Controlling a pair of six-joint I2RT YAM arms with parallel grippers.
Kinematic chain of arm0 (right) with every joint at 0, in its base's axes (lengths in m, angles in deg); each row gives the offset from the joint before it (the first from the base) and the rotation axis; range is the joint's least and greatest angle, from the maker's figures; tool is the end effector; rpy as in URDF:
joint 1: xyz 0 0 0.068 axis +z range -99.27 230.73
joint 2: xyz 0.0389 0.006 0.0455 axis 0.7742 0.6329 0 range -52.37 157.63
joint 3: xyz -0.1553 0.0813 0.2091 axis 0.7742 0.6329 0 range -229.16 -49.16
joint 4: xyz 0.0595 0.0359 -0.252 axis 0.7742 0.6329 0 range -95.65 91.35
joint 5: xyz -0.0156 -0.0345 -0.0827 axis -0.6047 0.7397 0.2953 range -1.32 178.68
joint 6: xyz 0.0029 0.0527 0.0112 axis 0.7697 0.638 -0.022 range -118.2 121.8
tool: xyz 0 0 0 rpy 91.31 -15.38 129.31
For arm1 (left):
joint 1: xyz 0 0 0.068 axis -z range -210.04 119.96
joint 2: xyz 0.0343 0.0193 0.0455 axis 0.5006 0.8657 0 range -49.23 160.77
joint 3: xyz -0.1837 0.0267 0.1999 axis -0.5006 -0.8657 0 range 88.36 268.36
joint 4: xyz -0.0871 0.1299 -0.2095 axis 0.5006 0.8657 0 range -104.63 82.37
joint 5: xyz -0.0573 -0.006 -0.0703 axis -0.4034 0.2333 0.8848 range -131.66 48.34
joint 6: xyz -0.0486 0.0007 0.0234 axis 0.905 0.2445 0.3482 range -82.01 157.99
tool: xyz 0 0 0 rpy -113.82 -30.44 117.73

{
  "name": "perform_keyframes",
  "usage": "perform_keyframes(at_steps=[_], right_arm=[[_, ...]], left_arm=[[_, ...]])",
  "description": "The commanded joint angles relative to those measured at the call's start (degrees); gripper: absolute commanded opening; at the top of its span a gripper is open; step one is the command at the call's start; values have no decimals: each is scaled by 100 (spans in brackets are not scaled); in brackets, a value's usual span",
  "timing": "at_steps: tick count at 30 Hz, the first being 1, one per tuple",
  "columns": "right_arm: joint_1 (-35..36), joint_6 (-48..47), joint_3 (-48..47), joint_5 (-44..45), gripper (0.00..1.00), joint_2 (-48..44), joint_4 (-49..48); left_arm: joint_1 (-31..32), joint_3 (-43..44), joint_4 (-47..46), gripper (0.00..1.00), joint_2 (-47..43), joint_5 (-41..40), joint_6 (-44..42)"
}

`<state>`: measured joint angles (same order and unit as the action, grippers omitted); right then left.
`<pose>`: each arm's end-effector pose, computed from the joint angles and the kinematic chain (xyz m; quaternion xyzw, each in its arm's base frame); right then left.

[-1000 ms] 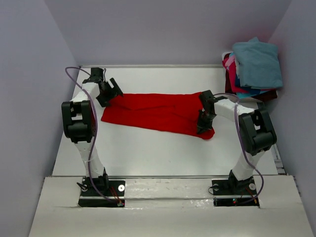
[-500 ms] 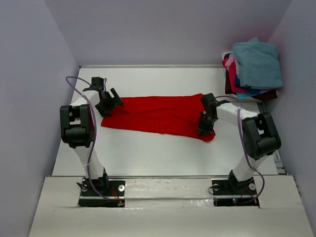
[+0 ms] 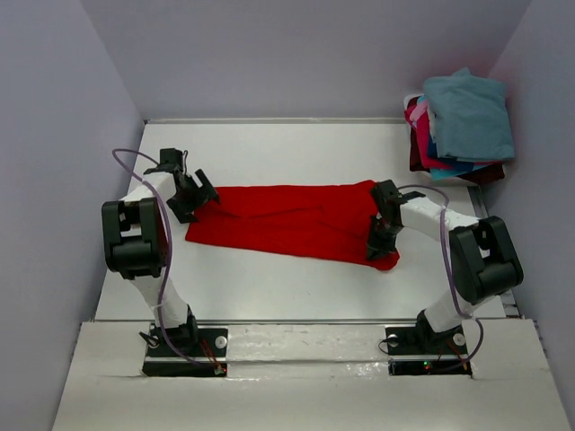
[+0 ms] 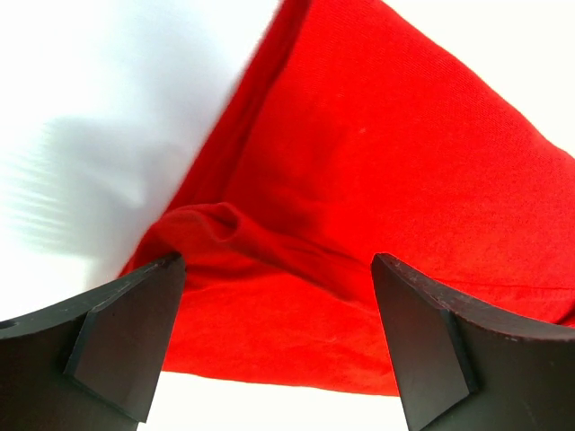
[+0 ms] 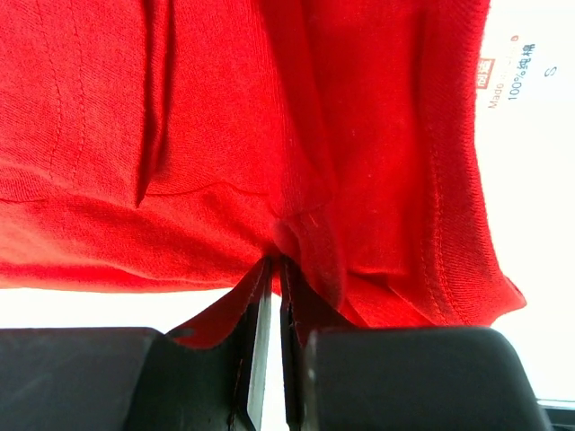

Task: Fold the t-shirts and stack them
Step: Fold the tshirt

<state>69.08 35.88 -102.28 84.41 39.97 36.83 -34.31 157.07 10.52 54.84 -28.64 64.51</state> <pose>0.2595 0.0889 0.1606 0.1338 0.9877 0.0653 0.0485 0.3718 0.0197 0.1820 -0.2273 0.9340 -0.1564 0.2270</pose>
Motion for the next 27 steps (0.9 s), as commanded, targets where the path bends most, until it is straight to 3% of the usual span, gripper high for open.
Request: perform_keyframes(at_steps=[1,4,12,20,27], right_arm=[[11,10,-285,68,23,-198,191],[11,19,-741,58,28,-172,199],[11,142,-1569,-56,30,232,243],[11,239,-1578,-302,30,575,120],[11,230,-1604,-241,42,593,164]], left_arm=[[-47,-94,131,99,-388,-36,-147],[-47,-121,96,99,-405,-10,-147],[-47,-103,105,99,-449,-27,-165],[-47,-121,87,99,-414,-1,-174],[-47,-112,61,99,-344,8,-183]])
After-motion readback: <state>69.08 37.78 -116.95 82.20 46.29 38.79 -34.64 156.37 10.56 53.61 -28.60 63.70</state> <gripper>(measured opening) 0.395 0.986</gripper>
